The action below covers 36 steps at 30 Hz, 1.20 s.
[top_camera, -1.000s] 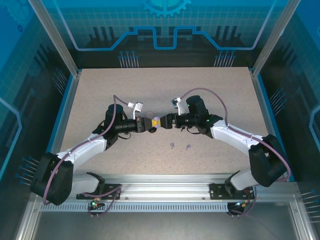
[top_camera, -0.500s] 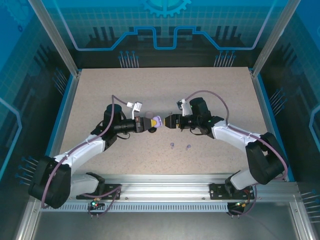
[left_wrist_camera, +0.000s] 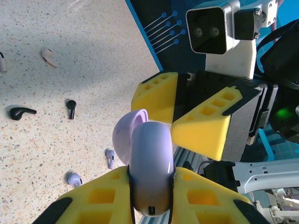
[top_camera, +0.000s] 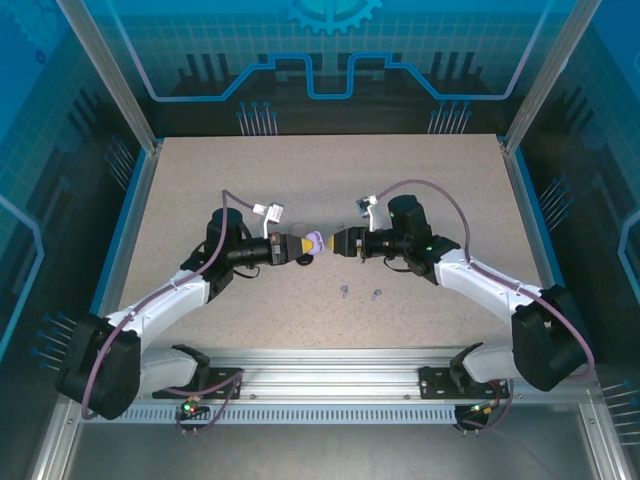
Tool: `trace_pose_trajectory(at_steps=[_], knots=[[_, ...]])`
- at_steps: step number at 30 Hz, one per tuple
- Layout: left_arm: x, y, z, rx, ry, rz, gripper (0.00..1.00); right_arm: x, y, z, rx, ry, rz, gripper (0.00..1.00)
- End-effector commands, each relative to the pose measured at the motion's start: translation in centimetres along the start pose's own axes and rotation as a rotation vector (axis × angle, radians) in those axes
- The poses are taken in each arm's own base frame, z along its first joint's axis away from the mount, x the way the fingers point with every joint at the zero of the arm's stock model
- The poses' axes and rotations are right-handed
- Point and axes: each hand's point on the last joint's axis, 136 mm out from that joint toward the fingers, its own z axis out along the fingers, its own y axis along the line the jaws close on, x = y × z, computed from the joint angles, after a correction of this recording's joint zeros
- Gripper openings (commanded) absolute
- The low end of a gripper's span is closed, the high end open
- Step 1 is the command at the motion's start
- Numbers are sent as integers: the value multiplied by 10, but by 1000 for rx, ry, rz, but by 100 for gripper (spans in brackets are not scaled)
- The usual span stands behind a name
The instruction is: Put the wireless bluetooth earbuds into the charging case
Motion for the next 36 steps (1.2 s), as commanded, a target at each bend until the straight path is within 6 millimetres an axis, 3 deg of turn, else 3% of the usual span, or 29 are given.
trace_pose_trajectory(at_steps=[1, 10, 17, 28, 36], knots=[[-11, -14, -2, 35, -22, 49, 0, -2, 17, 7, -46, 12, -18, 56], [-12, -15, -3, 39, -22, 49, 0, 2, 16, 25, -39, 40, -15, 51], [-12, -18, -3, 47, -26, 47, 0, -5, 12, 32, -22, 33, -11, 37], [-12, -18, -3, 54, -27, 47, 0, -6, 27, 33, -107, 49, -28, 35], [-11, -20, -3, 65, -25, 43, 0, -6, 28, 33, -123, 64, -31, 7]])
